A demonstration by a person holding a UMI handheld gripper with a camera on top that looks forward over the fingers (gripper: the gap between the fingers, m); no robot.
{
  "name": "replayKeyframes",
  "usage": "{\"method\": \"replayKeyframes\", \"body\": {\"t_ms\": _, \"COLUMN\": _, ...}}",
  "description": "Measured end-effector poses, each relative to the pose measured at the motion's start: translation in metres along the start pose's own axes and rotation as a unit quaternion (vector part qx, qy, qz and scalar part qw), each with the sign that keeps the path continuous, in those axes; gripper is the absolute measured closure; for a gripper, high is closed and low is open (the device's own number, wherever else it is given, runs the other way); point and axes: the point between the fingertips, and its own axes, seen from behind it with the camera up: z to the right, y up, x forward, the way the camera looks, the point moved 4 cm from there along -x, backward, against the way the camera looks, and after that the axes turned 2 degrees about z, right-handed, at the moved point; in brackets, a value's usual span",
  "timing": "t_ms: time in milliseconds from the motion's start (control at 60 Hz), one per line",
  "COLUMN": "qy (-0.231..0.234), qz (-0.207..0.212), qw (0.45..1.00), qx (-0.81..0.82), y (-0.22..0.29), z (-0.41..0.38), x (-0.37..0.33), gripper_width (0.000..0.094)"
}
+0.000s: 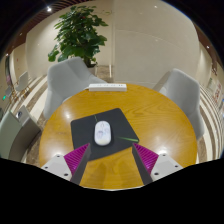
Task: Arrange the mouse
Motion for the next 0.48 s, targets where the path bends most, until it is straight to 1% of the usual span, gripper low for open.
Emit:
{"method": "replayKeyframes", "body": {"t_ms": 100, "qy": -0.003, "qz": -0.018, "qw": 1.0, "qx": -0.004, "y": -0.028, "z": 0.013, "x": -0.041, "gripper_width": 0.0071}}
{"method": "replayKeyframes", "body": {"t_ms": 183, "qy": -0.01, "qz": -0.022, "qw": 1.0, "qx": -0.002, "y": -0.048, "z": 0.024, "x": -0.065, "gripper_width": 0.0075}}
{"method": "replayKeyframes", "body": {"t_ms": 250, "qy": -0.015, "qz": -0.023, "qw": 1.0, "qx": -0.004, "y": -0.06, "z": 0.032, "x": -0.075, "gripper_width": 0.0072}}
{"method": "replayKeyframes", "body": {"t_ms": 350, "qy": -0.01, "qz": -0.025, "qw": 1.0, "qx": -0.006, "y": -0.07, "z": 0.038, "x": -0.081, "gripper_width": 0.0074}}
{"method": "replayKeyframes", "body": {"t_ms": 483, "qy": -0.021, "qz": -0.029, "qw": 0.999, "qx": -0.009, "y": -0.079, "z": 0.051, "x": -0.085, "gripper_width": 0.0072}}
